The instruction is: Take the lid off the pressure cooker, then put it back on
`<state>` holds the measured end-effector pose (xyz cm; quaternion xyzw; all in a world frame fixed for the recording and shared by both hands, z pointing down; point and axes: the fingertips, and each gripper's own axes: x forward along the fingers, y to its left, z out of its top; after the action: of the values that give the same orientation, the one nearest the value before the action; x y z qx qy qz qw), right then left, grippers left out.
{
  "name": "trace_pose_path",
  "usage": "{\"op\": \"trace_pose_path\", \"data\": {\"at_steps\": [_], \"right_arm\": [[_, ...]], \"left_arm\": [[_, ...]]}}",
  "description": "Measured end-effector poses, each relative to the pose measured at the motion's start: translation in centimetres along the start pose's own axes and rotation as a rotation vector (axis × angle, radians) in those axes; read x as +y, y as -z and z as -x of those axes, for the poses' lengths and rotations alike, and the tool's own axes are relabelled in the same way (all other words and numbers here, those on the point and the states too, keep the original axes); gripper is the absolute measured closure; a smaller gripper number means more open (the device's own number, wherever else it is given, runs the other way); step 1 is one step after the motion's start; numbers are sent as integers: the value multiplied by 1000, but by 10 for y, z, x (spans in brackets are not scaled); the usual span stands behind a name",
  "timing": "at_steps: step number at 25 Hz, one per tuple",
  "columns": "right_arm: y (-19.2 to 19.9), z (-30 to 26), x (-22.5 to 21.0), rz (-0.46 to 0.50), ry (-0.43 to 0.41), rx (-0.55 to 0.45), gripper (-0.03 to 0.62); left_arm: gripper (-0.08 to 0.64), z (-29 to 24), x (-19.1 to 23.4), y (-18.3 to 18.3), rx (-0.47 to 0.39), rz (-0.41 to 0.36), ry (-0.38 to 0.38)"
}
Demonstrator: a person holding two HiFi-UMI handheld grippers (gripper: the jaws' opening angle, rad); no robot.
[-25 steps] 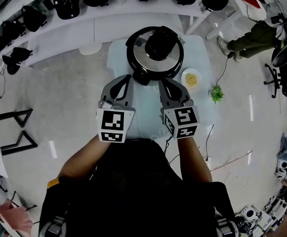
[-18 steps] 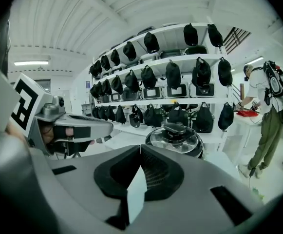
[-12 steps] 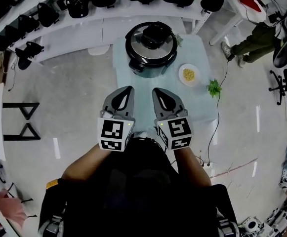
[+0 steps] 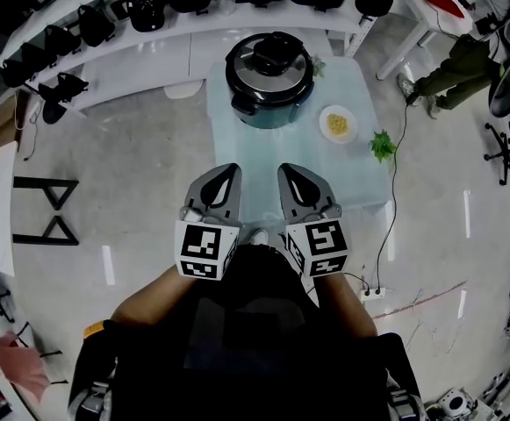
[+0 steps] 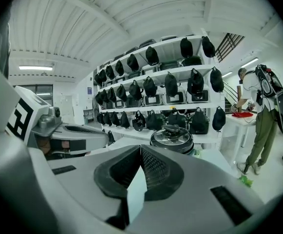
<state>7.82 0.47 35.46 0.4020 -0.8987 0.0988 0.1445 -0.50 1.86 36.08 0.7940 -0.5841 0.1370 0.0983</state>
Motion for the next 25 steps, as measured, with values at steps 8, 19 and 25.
{"op": "trace_pose_path", "data": {"at_steps": [8,19,25], "right_arm": [[14,10,7,-20,35,7,572],[21,10,14,0,36,31,572],[23,11,18,5,30,33,572]], "left_arm": [[555,10,-10,11,-6,-29,29],[555,11,-13,16,-13,-21,42],[555,13,-16,18,-15,-17,46]]}}
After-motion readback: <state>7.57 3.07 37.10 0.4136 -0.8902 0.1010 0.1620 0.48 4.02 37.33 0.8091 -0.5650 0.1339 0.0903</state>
